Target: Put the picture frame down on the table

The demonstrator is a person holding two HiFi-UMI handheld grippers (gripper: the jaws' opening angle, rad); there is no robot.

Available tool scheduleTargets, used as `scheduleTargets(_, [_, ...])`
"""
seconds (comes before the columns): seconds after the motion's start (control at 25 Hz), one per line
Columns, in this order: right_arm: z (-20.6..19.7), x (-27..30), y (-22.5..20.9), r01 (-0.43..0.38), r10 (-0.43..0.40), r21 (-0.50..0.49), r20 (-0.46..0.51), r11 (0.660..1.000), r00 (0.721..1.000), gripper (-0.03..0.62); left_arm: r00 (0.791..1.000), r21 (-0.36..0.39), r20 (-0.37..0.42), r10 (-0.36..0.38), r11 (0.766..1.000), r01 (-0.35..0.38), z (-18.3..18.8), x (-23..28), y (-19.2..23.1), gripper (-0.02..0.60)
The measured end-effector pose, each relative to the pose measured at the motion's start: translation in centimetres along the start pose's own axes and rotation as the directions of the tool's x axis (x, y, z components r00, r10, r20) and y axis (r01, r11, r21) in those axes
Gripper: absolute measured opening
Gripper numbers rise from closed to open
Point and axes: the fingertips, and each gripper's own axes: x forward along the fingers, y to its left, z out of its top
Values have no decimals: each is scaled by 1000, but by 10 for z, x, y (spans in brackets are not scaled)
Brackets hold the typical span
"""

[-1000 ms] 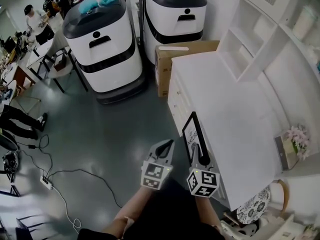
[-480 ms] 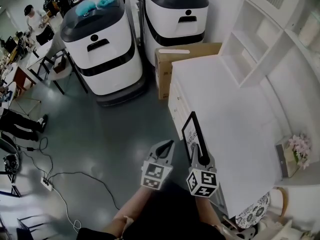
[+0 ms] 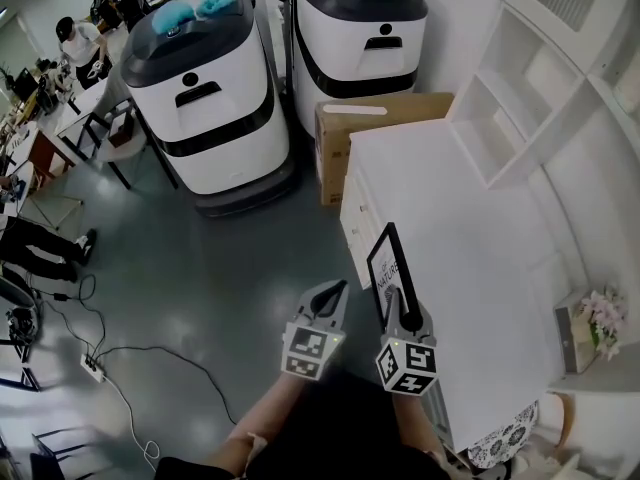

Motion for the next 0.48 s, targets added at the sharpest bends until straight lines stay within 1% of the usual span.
scheduleTargets(0.28, [8, 17, 0, -11, 11, 8, 8, 1000, 1000, 14, 1000, -7, 3, 11, 1000, -11, 4, 10, 11, 12])
scheduleTargets(0.48, [10, 21, 0, -10, 10, 20, 12, 1000, 1000, 14, 1000, -7, 2, -5, 1000, 5, 7, 16, 10, 12])
